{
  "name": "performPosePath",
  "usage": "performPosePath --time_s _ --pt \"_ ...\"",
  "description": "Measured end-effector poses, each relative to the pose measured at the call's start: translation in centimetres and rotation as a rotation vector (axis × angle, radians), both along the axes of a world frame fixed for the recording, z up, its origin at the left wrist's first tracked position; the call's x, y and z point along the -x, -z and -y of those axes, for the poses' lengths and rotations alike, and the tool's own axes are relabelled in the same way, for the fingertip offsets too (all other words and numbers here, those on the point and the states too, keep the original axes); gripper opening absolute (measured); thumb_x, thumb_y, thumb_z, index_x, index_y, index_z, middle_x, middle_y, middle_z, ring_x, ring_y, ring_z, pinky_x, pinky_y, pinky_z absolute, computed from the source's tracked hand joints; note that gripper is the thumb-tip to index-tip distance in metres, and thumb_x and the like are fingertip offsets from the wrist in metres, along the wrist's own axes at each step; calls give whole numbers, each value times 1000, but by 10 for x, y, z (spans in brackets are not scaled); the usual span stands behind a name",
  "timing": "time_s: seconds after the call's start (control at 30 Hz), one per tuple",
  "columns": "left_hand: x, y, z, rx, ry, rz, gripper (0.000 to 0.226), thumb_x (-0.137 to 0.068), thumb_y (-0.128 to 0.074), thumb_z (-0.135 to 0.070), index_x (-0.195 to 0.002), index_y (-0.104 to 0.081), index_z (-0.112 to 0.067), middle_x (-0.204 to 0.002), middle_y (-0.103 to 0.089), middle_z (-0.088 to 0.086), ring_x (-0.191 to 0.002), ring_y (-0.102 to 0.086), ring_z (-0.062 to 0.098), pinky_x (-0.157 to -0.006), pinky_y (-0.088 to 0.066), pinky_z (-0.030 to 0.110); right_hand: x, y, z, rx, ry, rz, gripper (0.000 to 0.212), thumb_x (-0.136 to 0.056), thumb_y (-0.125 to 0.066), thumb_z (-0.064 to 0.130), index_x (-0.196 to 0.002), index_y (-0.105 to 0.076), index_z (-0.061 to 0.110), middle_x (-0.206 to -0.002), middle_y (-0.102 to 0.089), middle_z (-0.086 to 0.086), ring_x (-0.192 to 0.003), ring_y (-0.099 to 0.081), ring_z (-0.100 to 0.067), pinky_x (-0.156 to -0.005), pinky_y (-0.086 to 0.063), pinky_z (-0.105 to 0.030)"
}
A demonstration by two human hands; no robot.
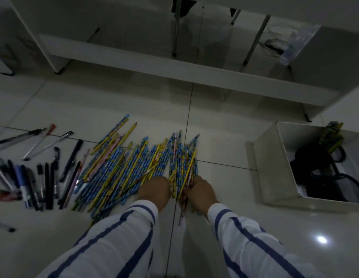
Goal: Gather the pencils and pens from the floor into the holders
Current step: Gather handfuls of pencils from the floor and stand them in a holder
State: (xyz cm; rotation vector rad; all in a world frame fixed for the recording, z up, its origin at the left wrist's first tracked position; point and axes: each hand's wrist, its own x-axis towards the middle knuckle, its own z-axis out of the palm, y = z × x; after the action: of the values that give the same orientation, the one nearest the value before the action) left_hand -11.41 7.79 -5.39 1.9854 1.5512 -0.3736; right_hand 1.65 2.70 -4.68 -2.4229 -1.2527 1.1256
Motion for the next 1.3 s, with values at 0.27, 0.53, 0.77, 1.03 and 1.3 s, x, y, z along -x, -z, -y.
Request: performPosePath --time_s 0.27,0.53,0.77,1.03,1.3 --pt "-9 -21 -23 -60 -23 262 28 -100 -37 -30 -78 -44 -14 -82 -53 10 -67 -46 20 -63 -39 29 -17 -6 -20 2 141 9 45 -87 -60 39 -114 -46 5 -119 -49 -16 -102 -58 -33 -78 -48 -35" --pt "-49 -19 -72 -31 -201 334 30 -101 -34 -20 -126 -43 -8 -117 -60 17 -93 -60 30 -76 -46 34 -8 3 -31 60 115 50 53 -84 -63 43 -118 -41 10 -123 -41 -12 -104 -57 -31 -81 -48 -35" --pt "-58 -6 -61 -41 -69 211 25 -97 -43 -22 -119 -48 -10 -106 -64 13 -89 -62 27 -72 -50 33 1 11 -33 51 143 80 37 -90 -56 26 -118 -42 8 -125 -46 -11 -105 -57 -27 -81 -46 -31" --pt "-49 -17 -54 32 -184 324 27 -93 -47 -30 -74 -46 -11 -71 -49 6 -64 -47 20 -52 -32 27 1 9 -47 80 280 -69 28 -87 -51 11 -114 -52 3 -122 -58 -16 -109 -59 -30 -88 -50 -32" --pt "-34 -21 -48 286 -286 503 28 -96 -40 -26 -71 -41 -14 -70 -52 9 -61 -48 20 -56 -35 27 -13 -4 -53 206 165 -201 17 -91 -46 10 -76 -54 8 -108 -61 -18 -107 -61 -33 -91 -49 -34"
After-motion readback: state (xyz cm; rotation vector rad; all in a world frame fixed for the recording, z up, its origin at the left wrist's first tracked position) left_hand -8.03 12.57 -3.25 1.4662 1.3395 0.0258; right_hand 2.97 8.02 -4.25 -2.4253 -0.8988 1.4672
